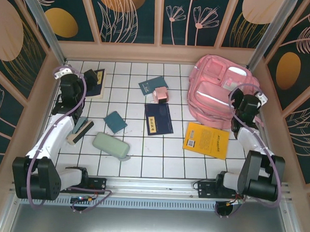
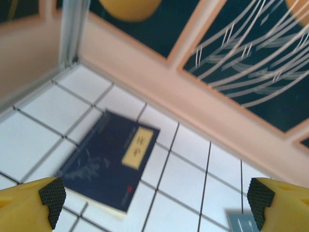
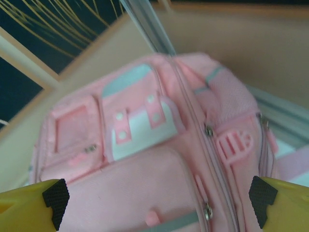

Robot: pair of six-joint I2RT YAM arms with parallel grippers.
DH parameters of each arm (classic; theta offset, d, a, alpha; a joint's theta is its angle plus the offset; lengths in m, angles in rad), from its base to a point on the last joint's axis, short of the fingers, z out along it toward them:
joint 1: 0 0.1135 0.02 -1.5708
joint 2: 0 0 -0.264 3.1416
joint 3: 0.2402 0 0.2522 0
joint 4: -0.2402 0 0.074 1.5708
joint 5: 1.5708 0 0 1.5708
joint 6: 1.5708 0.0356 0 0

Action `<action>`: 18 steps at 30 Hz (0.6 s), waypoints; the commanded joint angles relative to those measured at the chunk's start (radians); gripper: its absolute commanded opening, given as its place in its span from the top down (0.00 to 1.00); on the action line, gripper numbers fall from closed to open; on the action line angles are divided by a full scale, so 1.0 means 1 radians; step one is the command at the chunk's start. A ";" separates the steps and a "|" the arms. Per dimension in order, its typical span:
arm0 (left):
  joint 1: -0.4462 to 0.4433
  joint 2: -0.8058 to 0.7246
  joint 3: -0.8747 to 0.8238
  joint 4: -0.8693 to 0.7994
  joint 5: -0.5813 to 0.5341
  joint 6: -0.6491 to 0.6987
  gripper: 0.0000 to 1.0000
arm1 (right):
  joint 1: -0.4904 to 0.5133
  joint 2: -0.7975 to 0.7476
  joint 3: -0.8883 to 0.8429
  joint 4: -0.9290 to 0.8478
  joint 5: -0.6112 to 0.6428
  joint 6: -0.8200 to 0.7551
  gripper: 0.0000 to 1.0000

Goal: Pack the student bag
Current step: Move the student bag to the top-center of the table.

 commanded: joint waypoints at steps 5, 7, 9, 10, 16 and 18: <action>-0.003 0.011 0.011 -0.096 0.120 -0.108 0.01 | -0.007 0.233 0.122 -0.229 -0.201 0.054 0.01; -0.003 0.003 0.002 -0.100 0.121 -0.112 0.01 | -0.007 0.295 0.159 -0.264 -0.246 0.055 0.01; -0.003 -0.002 -0.006 -0.111 0.115 -0.114 0.01 | -0.005 0.353 0.189 -0.284 -0.293 0.059 0.01; -0.003 -0.006 -0.010 -0.114 0.117 -0.115 0.02 | -0.002 0.376 0.203 -0.295 -0.313 0.060 0.01; -0.003 -0.013 -0.018 -0.117 0.120 -0.110 0.02 | 0.093 0.474 0.279 -0.338 -0.358 0.040 0.01; -0.003 -0.006 -0.015 -0.121 0.119 -0.108 0.02 | 0.132 0.495 0.295 -0.338 -0.369 0.052 0.01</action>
